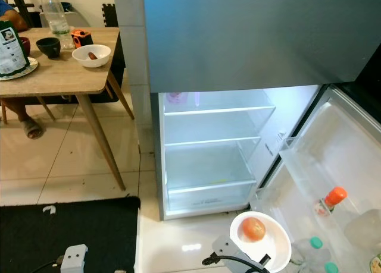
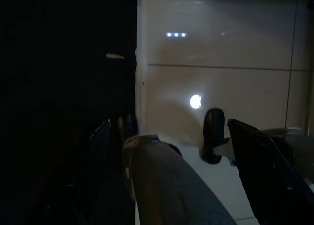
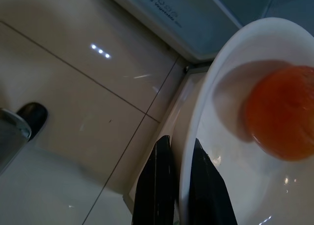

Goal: Restocking fridge

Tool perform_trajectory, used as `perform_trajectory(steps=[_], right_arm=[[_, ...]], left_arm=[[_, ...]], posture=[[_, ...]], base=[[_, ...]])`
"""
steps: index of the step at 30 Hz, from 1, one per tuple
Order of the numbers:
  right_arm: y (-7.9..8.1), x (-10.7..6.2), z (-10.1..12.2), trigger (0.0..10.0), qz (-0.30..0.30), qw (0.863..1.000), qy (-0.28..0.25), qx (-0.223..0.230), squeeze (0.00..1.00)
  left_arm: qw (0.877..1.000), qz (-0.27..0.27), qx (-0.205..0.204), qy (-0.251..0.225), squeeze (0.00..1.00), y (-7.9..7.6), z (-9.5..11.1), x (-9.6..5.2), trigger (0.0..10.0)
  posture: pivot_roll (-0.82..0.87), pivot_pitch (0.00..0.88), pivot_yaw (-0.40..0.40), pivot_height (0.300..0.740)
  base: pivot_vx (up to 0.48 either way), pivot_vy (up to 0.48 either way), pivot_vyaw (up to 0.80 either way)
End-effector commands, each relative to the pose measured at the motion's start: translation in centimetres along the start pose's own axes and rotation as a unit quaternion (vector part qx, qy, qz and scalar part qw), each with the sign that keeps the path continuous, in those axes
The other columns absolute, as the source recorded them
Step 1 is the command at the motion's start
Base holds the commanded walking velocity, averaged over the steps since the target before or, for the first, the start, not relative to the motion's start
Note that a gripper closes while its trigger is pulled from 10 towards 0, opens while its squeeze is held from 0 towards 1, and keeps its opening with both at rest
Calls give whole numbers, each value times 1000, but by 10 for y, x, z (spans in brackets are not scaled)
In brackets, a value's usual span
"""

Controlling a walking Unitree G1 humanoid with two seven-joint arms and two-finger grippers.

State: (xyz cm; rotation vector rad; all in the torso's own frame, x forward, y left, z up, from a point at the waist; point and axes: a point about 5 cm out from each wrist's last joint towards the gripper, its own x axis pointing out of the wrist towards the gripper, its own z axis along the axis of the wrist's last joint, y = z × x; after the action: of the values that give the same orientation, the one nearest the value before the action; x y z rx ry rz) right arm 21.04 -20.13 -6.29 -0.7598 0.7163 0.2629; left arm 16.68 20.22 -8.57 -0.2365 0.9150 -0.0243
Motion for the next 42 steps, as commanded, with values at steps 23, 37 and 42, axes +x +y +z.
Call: perform_trajectory(steps=[23,37,42], right_arm=[[8,-3,-6,10000,9,1000,15,10,0],[8,-2,-5,10000,8,1000,13,11,0],[8,-2,-5,10000,7,1000,12,11,0]], left_arm=[[1000,-6,8,8,0,-2,-5,-1,10000],[1000,-11,-1,8,0,-3,-6,-1,10000],[1000,-20,-1,12,0,-5,-7,0,10000]], posture=[[-68,59,-11,740],[-70,60,-12,740],[-68,60,-12,740]], base=[[360,0,0],[123,-40,0],[0,-392,0]])
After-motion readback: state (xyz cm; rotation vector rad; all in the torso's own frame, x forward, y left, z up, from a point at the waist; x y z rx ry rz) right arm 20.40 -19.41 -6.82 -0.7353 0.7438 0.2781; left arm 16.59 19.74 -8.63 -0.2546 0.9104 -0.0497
